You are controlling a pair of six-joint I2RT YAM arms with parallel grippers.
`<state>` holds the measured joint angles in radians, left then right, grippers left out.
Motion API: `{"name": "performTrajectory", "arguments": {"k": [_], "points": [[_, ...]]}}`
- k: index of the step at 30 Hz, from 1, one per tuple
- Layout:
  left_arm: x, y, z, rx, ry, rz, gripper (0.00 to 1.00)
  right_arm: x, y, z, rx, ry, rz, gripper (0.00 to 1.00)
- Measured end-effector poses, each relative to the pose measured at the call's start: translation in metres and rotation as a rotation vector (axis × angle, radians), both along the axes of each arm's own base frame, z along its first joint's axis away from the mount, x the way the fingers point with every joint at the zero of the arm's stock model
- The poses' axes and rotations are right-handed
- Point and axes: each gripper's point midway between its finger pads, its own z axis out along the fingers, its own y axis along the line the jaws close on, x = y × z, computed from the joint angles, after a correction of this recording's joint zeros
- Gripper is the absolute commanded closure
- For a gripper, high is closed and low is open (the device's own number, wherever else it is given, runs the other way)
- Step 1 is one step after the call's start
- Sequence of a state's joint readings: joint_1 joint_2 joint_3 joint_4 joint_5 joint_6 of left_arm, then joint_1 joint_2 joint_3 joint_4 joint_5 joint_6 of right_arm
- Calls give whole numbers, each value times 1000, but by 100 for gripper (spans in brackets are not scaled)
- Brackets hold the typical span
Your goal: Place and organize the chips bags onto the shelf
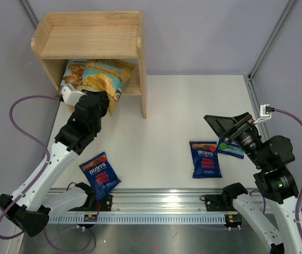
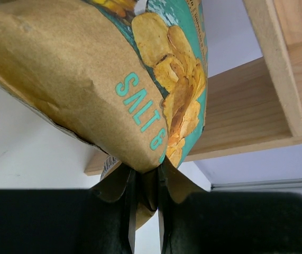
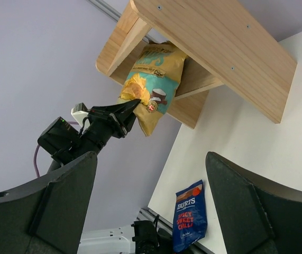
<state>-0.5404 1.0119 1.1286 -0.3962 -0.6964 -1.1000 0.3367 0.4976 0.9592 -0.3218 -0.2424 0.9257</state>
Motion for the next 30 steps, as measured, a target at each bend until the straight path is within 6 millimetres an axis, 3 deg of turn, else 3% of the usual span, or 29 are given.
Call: {"name": "performTrajectory", "arguments": {"k": [5, 9, 19, 30], "points": [[14, -2, 11, -60, -54, 15, 100, -1, 0, 0, -2, 0, 1, 9], [28, -8, 6, -91, -57, 29, 100, -6, -1, 1, -1, 1, 3, 9], [64, -27, -22, -118, -11, 59, 100, -34, -5, 32, 25, -77, 40, 9], [105, -45, -18, -129, -17, 93, 100, -65, -15, 53, 33, -144, 45, 9]]}}
